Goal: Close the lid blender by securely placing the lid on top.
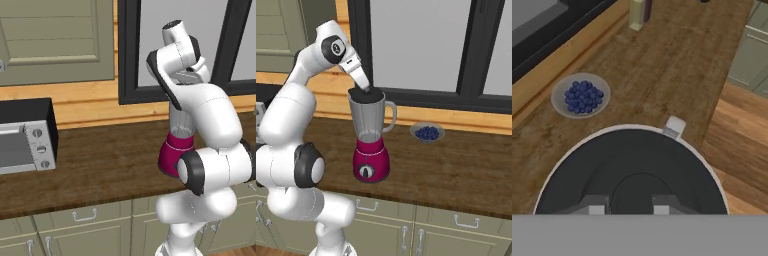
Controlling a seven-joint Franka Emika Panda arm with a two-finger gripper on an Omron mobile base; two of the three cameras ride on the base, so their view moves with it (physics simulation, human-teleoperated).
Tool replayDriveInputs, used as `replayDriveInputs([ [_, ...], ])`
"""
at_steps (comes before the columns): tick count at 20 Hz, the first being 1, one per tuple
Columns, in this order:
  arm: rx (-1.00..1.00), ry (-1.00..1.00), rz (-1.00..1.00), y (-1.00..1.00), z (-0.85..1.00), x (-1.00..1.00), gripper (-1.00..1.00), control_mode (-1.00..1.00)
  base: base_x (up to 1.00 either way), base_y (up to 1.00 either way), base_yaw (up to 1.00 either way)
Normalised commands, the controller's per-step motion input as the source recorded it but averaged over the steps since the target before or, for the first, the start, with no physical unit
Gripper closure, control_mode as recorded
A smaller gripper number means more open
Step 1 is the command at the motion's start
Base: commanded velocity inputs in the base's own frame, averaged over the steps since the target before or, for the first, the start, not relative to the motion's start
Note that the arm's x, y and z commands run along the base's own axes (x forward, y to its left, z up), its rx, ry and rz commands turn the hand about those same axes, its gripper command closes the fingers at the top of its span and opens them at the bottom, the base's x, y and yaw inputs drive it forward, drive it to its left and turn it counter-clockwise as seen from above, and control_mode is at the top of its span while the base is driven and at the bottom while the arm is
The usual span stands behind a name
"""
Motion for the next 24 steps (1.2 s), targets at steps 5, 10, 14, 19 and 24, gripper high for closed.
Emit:
replayDriveInputs([
  [5, 0.01, -0.07, 0.04, -0.01, 0.13, -0.1, 1.0, -1.0, 0.0, 0.0, 0.0],
  [10, 0.06, -0.15, 0.11, 0.06, 0.22, -0.3, 1.0, -1.0, 0.0, 0.0, 0.0],
  [14, 0.01, -0.03, 0.13, 0.15, -0.09, -0.19, 1.0, -1.0, 0.0, 0.0, 0.0],
  [19, -0.07, 0.0, 0.15, 0.0, -0.11, -0.12, 1.0, -1.0, 0.0, 0.0, 0.0],
  [24, -0.02, -0.04, 0.17, -0.08, 0.0, -0.63, 1.0, -1.0, 0.0, 0.0, 0.0],
])
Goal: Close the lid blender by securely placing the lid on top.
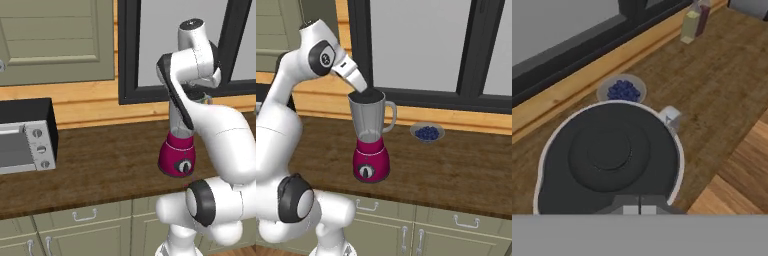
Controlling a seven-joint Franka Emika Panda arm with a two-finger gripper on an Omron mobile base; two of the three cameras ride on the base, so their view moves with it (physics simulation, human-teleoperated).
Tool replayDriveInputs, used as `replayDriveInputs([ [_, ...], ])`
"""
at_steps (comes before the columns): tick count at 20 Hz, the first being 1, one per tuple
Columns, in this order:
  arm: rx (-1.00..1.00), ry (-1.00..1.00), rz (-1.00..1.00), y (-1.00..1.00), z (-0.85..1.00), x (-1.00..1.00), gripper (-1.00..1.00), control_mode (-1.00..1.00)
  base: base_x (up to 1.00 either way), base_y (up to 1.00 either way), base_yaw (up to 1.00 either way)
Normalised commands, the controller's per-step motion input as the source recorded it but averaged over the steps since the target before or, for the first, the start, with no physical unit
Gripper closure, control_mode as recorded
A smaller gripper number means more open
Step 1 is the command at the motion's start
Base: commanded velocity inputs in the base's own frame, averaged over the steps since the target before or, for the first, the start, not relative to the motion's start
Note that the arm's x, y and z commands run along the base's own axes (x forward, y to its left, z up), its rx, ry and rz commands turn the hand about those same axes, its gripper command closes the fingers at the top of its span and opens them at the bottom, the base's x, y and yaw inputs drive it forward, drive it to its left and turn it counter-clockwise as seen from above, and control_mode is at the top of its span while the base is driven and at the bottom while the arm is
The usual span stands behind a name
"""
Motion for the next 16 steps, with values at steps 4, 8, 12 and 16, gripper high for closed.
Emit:
replayDriveInputs([
  [4, 0.09, -0.27, 0.12, -0.52, -0.15, -1.0, 1.0, -1.0, 0.0, 0.0, 0.0],
  [8, 0.19, -0.27, 0.0, -0.41, -0.59, -1.0, 1.0, -1.0, 0.0, 0.0, 0.0],
  [12, 0.21, -0.34, 0.0, -0.76, -0.16, -1.0, 1.0, -1.0, 0.0, 0.0, 0.0],
  [16, 0.29, -0.45, 0.0, -0.76, 0.38, -1.0, 1.0, -1.0, 0.0, 0.0, 0.0],
])
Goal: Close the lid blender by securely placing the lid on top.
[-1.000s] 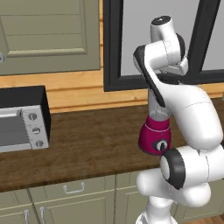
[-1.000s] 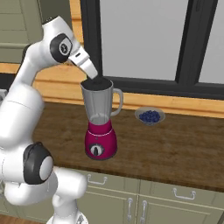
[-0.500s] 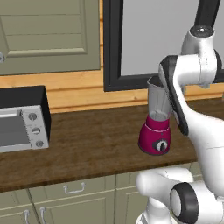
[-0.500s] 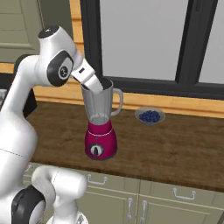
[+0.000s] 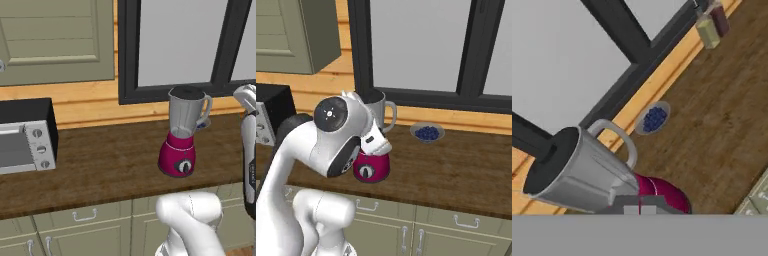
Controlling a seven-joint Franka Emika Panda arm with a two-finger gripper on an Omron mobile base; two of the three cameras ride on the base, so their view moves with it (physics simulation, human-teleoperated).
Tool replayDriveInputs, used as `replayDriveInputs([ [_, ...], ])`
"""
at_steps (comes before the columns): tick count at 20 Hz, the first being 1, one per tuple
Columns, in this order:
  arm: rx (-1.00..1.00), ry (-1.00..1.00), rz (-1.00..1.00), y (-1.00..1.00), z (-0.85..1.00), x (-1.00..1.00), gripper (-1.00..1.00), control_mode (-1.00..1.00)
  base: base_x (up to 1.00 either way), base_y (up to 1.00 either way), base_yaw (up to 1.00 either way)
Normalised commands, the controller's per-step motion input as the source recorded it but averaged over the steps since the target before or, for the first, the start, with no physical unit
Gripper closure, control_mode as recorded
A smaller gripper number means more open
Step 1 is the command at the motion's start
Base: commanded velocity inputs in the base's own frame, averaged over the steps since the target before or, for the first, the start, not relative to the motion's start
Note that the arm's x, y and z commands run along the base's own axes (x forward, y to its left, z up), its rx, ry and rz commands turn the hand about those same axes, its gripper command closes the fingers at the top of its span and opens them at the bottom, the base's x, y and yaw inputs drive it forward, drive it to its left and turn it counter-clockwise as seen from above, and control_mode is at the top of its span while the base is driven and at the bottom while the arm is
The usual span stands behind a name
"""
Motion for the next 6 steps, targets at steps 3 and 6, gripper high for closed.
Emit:
replayDriveInputs([
  [3, 0.29, -0.61, 0.01, -0.75, 0.88, -1.0, 1.0, -1.0, 0.0, 0.0, 0.0],
  [6, 0.19, -0.28, -0.04, -0.38, 0.27, -0.54, 1.0, -1.0, 0.0, 0.0, 0.0],
])
